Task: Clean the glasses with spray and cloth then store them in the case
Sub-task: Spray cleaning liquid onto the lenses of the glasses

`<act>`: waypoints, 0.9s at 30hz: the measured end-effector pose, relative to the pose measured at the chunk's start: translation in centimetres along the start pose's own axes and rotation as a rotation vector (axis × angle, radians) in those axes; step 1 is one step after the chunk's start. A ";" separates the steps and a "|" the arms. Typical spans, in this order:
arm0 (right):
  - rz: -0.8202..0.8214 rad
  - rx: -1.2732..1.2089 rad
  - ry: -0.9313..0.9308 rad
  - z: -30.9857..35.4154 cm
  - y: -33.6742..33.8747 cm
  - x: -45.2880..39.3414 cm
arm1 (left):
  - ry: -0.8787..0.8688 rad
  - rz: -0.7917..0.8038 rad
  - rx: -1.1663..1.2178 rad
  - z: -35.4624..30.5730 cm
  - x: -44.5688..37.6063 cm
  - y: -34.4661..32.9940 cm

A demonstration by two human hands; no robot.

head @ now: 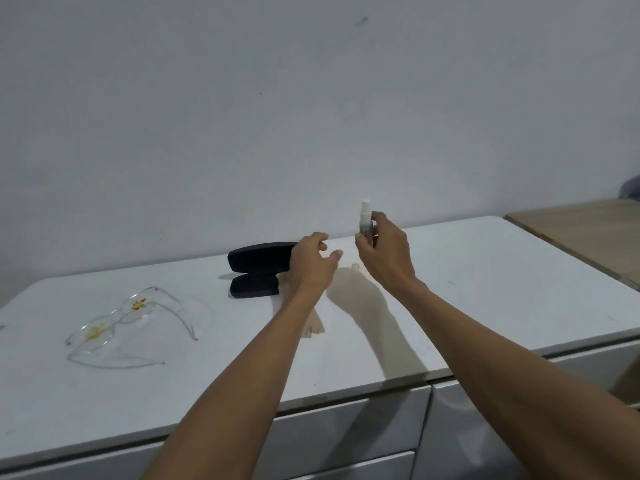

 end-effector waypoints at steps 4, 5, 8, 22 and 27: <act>0.008 -0.063 0.113 4.1 -1.1 -0.7 | -0.097 -0.130 0.028 -0.2 0.4 5.7; 0.018 -0.079 0.143 5.4 -1.6 -0.7 | -0.111 -0.163 0.019 -0.1 0.5 7.3; 0.053 -0.127 0.222 9.5 -3.6 -0.4 | -0.138 -0.246 -0.032 1.3 0.6 12.3; 0.252 -0.294 0.388 23.7 -14.7 4.0 | 0.062 -0.350 -0.381 13.6 6.6 33.1; 0.299 -0.315 0.384 25.4 -16.9 5.2 | 0.082 -0.217 -0.455 16.4 8.4 34.5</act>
Point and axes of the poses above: each hand's wrist, its own x-axis away from the middle knuckle, its own y-axis out of the back of the hand, z = x × y, the point moved 2 cm from there along -x, towards the middle knuckle, and after that the axes turned 15 degrees about y, right-handed, at the moved point
